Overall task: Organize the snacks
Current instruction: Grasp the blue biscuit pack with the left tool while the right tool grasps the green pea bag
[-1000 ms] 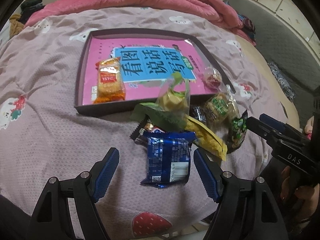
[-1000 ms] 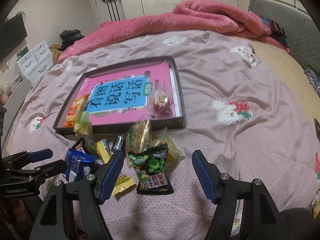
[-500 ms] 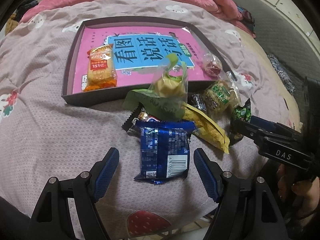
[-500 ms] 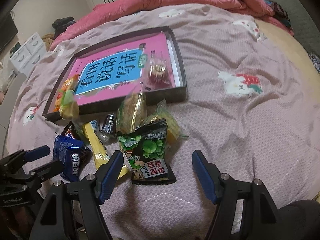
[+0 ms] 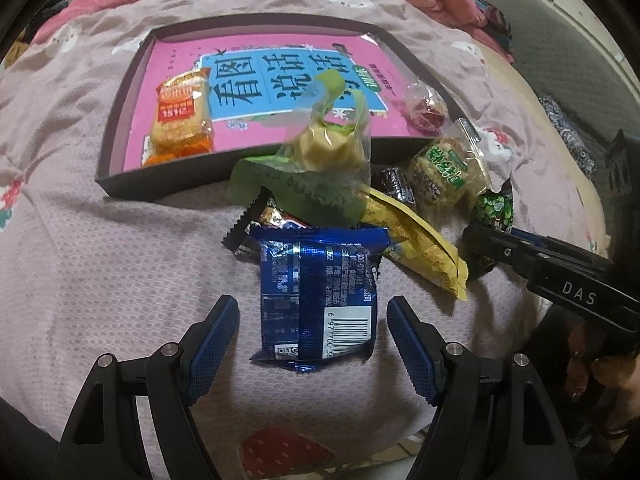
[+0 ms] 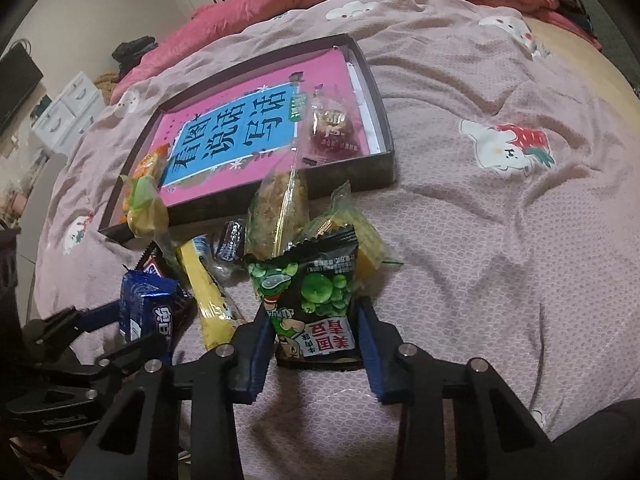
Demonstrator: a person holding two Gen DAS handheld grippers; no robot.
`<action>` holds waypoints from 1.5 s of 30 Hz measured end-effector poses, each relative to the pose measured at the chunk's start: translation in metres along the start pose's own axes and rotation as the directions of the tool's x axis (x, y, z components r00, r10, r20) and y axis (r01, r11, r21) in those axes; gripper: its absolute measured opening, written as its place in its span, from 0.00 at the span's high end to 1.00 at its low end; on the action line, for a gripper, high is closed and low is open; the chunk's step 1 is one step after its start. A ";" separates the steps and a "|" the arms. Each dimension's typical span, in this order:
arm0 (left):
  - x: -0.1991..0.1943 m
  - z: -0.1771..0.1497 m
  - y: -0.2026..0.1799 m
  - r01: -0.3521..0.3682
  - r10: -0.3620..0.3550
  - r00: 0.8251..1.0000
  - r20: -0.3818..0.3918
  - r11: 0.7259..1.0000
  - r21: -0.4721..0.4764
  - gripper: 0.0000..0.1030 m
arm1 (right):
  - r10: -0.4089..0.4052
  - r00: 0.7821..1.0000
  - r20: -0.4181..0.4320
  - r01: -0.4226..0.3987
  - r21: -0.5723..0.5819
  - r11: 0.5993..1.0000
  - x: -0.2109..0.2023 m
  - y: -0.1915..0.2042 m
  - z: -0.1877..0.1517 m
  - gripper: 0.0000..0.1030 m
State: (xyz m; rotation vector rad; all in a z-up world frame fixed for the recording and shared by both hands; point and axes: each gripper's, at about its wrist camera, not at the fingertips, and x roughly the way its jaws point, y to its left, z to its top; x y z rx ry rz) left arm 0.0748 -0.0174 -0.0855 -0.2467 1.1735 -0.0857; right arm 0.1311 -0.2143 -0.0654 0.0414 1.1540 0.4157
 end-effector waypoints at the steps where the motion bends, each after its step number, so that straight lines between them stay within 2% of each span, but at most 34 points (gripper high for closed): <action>1: 0.000 0.000 0.001 0.004 -0.004 1.000 -0.001 1.000 -0.002 0.24 | 0.003 1.000 0.003 -0.003 0.005 1.000 -0.001 -0.001 0.000 0.63; 3: 0.000 0.000 0.001 0.010 -0.010 1.000 0.001 1.000 -0.001 0.34 | 0.007 1.000 0.006 -0.007 0.008 1.000 -0.001 -0.001 0.001 0.64; 4: 0.000 0.001 0.001 0.017 -0.017 1.000 -0.001 1.000 0.003 0.44 | 0.008 1.000 0.008 -0.008 0.008 1.000 -0.002 -0.001 0.001 0.64; 5: 0.000 0.001 0.001 0.027 -0.027 1.000 -0.006 1.000 0.006 0.48 | 0.007 1.000 0.010 -0.008 0.008 1.000 -0.003 -0.001 0.001 0.65; 12: 0.002 0.001 0.001 0.065 -0.065 0.998 -0.011 0.998 0.002 0.50 | 0.023 0.999 0.045 -0.024 0.021 0.999 -0.013 -0.002 0.000 0.66; 19: -0.014 0.003 0.003 0.087 -0.087 0.996 0.022 0.996 0.004 0.50 | 0.045 0.995 0.093 -0.046 0.016 0.999 -0.026 0.000 0.001 0.66; 33: -0.050 0.011 0.011 0.060 -0.058 0.988 0.143 0.998 -0.007 0.50 | 0.088 0.973 0.214 -0.070 -0.087 0.994 -0.050 0.022 0.004 0.66; 45: -0.068 0.016 0.023 0.031 -0.022 0.975 0.221 0.999 -0.035 0.50 | 0.104 0.958 0.268 -0.065 -0.153 0.986 -0.058 0.034 0.005 0.66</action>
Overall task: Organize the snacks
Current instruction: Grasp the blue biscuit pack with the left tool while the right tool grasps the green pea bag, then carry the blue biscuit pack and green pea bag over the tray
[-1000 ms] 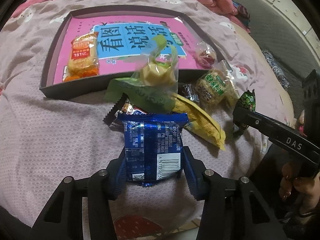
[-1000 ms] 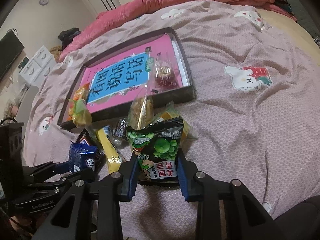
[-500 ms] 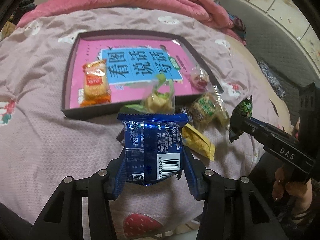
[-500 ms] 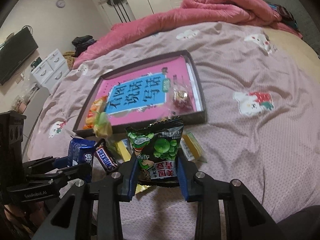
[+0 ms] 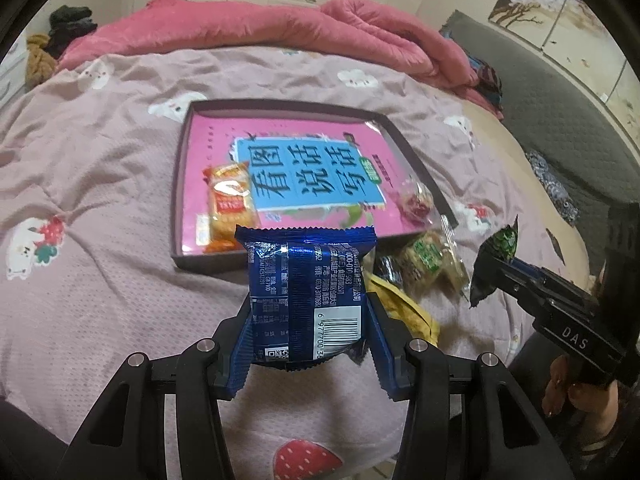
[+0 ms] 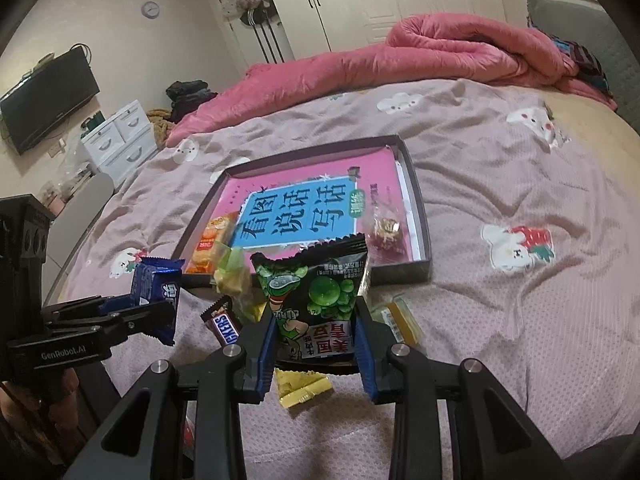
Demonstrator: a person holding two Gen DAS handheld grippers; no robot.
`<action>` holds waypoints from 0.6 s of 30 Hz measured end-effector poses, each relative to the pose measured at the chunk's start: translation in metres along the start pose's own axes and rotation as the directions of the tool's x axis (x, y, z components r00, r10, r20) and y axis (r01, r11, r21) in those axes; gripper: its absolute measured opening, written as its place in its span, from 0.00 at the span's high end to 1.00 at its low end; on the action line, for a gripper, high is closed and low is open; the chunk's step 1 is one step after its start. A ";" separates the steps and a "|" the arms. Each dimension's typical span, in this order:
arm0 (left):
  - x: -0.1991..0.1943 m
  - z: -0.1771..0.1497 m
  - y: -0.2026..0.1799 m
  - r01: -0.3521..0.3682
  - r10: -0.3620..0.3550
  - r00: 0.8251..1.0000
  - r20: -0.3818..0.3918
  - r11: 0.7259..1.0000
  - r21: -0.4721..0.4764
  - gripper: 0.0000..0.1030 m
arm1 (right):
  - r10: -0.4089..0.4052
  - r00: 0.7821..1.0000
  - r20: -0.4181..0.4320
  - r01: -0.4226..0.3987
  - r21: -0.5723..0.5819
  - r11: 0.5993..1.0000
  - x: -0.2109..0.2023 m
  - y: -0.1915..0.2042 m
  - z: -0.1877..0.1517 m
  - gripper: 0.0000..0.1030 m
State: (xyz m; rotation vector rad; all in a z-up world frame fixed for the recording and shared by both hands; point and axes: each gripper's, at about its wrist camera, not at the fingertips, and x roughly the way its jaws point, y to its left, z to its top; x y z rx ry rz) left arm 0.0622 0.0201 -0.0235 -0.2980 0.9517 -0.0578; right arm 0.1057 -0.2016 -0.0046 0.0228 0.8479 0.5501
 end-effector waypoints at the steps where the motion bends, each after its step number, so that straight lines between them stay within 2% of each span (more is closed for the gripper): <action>1: -0.002 0.002 0.002 -0.005 0.005 1.000 0.012 1.000 -0.004 0.50 | 0.001 1.000 0.006 -0.001 -0.004 1.000 -0.001 0.001 0.000 0.66; 11: -0.016 0.012 0.025 -0.037 0.043 0.995 0.088 0.997 -0.065 0.50 | -0.005 0.999 0.045 0.005 -0.014 1.000 -0.003 0.004 0.006 0.66; 18: -0.023 0.018 0.035 -0.064 0.074 0.988 0.135 0.995 -0.075 0.50 | -0.008 0.997 0.081 0.011 -0.033 0.999 -0.004 0.007 0.013 0.66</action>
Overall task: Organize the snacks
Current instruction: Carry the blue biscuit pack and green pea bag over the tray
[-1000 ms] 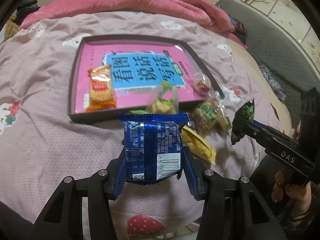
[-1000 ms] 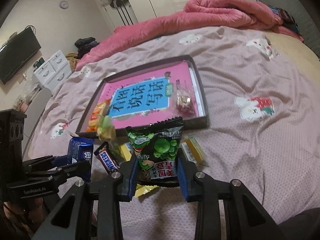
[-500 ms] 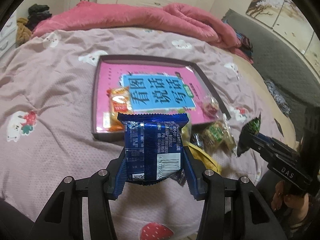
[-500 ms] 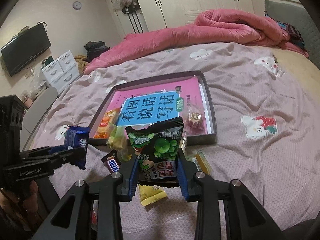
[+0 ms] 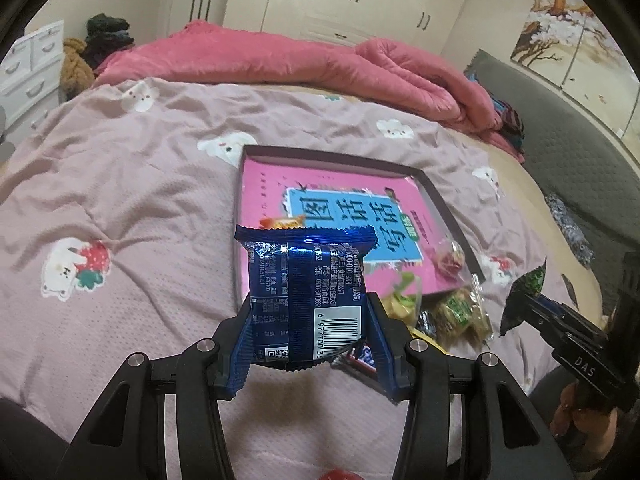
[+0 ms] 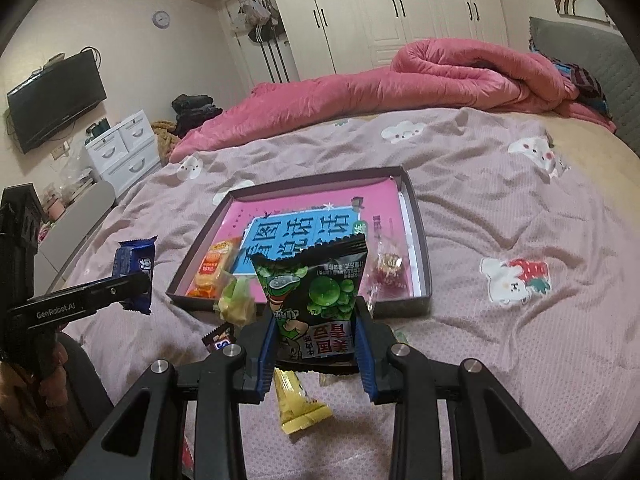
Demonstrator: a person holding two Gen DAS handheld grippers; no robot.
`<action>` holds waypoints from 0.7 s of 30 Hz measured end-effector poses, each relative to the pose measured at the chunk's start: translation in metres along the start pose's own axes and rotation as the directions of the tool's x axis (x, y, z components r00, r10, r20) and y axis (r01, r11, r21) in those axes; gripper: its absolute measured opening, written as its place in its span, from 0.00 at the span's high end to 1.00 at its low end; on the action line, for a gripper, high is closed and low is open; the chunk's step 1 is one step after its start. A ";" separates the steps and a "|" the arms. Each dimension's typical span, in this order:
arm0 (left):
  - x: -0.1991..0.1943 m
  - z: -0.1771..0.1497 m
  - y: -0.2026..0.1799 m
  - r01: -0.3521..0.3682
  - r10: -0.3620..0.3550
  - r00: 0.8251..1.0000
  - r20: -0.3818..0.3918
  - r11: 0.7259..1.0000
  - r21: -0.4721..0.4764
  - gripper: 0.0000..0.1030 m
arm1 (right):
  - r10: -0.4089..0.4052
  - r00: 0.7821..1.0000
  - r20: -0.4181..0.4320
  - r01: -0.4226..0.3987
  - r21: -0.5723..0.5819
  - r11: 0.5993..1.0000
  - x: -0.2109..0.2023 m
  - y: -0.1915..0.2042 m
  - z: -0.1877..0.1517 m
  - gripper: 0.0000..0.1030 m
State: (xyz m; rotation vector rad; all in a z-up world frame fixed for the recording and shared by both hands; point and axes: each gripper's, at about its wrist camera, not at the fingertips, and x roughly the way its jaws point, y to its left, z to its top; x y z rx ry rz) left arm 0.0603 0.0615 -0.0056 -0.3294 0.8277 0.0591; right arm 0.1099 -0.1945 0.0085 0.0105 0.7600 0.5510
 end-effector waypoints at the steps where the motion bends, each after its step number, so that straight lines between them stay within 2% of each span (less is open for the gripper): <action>1: 0.000 0.001 0.001 -0.001 0.001 1.000 0.002 1.000 -0.001 0.50 | 0.001 1.000 0.002 -0.001 -0.002 1.000 0.000 0.000 0.000 0.66; 21: 0.005 0.011 0.006 0.004 -0.003 1.000 0.031 1.000 -0.026 0.50 | 0.017 0.999 0.051 -0.017 -0.009 1.000 0.013 -0.004 0.020 0.66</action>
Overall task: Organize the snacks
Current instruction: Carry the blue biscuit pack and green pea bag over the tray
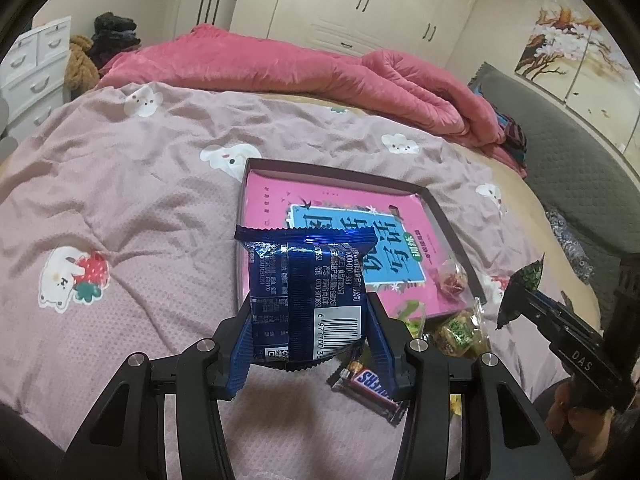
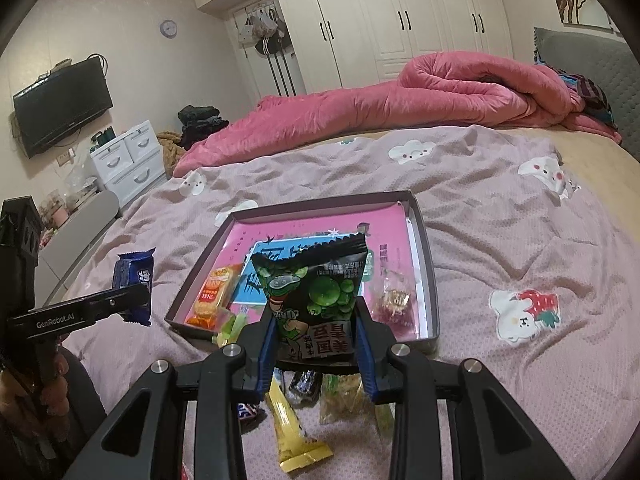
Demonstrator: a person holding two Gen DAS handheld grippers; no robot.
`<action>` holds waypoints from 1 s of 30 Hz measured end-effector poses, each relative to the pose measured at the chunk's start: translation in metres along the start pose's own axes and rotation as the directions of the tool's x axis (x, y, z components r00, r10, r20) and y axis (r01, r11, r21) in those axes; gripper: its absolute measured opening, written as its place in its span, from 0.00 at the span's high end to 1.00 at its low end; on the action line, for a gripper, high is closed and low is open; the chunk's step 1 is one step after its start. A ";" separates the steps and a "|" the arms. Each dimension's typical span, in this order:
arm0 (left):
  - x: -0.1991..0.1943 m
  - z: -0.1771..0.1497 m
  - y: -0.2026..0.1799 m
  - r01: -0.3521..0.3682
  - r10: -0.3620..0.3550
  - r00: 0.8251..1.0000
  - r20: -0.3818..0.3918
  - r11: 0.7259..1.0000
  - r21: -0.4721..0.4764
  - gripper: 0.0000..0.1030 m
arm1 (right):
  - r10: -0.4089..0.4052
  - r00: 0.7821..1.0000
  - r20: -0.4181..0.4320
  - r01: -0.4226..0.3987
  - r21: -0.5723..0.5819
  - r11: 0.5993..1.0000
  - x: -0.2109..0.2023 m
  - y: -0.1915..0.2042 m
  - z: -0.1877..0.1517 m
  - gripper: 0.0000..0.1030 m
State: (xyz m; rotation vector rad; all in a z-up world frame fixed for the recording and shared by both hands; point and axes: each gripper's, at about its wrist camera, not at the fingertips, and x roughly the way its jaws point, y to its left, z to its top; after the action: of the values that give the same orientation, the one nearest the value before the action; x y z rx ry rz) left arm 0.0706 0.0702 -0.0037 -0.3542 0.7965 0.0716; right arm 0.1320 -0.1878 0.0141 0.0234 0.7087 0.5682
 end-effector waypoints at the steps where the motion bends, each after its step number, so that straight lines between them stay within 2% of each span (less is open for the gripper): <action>1: 0.001 0.001 0.000 -0.001 0.001 1.000 0.003 1.000 -0.001 0.50 | -0.001 1.000 0.002 0.001 0.001 1.000 0.000 0.000 0.001 0.66; 14: 0.012 0.020 -0.013 0.005 -0.005 1.000 0.025 1.000 0.005 0.50 | 0.010 1.000 0.022 -0.011 0.011 1.000 0.008 -0.008 0.014 0.66; 30: 0.035 0.032 -0.022 0.015 -0.015 1.000 0.013 1.000 0.000 0.50 | 0.027 0.999 0.021 -0.027 0.006 1.000 0.022 -0.007 0.024 0.66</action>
State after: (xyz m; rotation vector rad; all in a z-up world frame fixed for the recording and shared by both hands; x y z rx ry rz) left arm 0.1214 0.0580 -0.0012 -0.3589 0.7814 0.0598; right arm 0.1641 -0.1789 0.0179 0.0444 0.6901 0.5905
